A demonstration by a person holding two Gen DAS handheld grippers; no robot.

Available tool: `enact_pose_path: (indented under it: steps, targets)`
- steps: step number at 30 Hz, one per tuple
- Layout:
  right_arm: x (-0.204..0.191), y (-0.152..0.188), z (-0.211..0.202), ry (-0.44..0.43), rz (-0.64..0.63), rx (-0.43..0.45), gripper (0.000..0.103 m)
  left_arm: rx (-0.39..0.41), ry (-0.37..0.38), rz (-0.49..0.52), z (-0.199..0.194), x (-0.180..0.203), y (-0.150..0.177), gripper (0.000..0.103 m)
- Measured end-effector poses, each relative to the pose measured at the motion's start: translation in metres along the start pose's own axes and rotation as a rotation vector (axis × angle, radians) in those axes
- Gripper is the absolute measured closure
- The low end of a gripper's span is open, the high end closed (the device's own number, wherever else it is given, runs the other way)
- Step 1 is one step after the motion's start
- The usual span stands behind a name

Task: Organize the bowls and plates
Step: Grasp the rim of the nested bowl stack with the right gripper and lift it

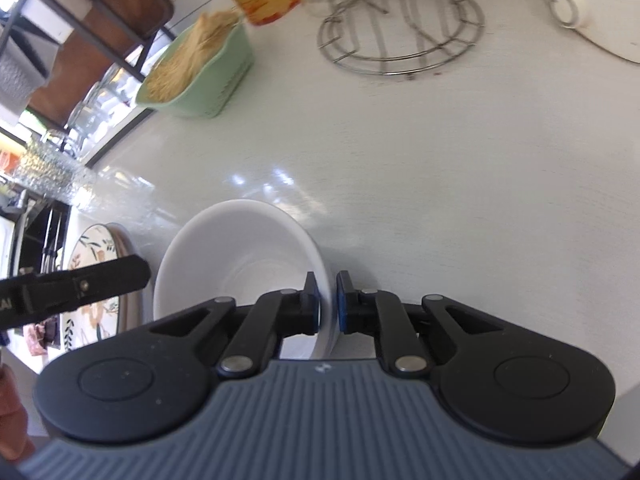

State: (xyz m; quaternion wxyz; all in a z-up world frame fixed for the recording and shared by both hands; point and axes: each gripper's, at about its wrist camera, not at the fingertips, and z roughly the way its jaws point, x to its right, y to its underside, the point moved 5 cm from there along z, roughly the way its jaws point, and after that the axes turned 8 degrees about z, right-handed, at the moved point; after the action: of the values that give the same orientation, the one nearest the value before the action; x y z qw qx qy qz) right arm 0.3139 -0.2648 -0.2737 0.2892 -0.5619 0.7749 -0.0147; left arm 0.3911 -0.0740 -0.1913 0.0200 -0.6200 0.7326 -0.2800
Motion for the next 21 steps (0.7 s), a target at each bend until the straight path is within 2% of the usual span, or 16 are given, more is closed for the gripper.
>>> enact_pose_path:
  steps: [8,13,18,21]
  targets:
    - [0.013,0.005,-0.009,0.021,0.021,0.015,0.091,-0.084,0.026,0.060,0.035,0.021,0.007,0.059]
    - [0.017,0.008,-0.007,0.028,0.033,0.012,0.091,-0.143,-0.003,0.091,0.055,0.021,0.020,0.061]
    - [0.018,0.010,-0.006,0.017,0.040,0.015,0.091,-0.176,-0.001,0.090,0.066,0.017,0.029,0.073]
    - [0.018,0.011,-0.006,0.021,0.051,0.014,0.091,-0.172,0.018,0.081,0.068,0.018,0.030,0.077]
